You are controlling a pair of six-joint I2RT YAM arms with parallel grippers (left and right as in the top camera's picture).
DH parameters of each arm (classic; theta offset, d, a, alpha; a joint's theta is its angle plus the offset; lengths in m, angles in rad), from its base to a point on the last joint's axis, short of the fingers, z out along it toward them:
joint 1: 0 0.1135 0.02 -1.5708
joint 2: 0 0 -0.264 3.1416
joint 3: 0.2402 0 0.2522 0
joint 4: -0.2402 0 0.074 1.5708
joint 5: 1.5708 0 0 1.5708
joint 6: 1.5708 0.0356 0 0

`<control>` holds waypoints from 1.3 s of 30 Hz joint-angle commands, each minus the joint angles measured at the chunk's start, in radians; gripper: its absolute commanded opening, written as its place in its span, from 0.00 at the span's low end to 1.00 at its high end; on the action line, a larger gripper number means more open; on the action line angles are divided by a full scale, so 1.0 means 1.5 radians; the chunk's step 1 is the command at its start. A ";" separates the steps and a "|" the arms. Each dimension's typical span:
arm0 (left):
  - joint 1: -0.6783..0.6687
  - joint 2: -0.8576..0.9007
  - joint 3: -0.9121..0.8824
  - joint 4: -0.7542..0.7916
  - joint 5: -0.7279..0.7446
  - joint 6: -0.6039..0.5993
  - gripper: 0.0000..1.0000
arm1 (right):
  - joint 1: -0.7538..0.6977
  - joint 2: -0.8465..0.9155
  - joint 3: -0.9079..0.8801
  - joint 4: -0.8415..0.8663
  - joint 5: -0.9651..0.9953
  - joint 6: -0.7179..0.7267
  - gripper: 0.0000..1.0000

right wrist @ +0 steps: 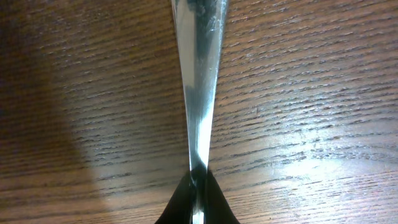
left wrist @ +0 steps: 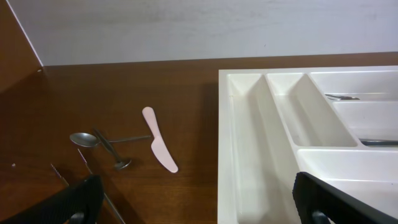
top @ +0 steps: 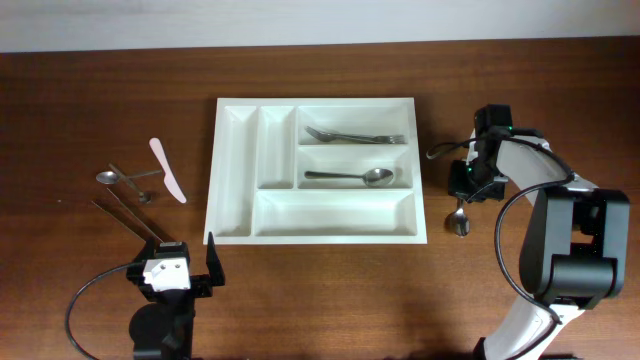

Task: Pack container
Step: 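Lift the spoon with the right gripper above the table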

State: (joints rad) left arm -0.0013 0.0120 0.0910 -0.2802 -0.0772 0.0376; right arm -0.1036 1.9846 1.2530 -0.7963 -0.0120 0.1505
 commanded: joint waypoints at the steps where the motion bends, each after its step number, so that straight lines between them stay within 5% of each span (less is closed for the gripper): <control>1: 0.003 -0.005 -0.004 0.002 0.009 0.010 0.99 | -0.002 0.076 -0.052 -0.012 0.016 0.006 0.04; 39: 0.003 -0.005 -0.004 0.002 0.009 0.010 0.99 | -0.001 0.064 0.321 -0.238 -0.005 -0.061 0.04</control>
State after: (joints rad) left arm -0.0013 0.0120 0.0910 -0.2802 -0.0772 0.0376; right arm -0.1036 2.0808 1.6501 -1.1320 0.0002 0.1184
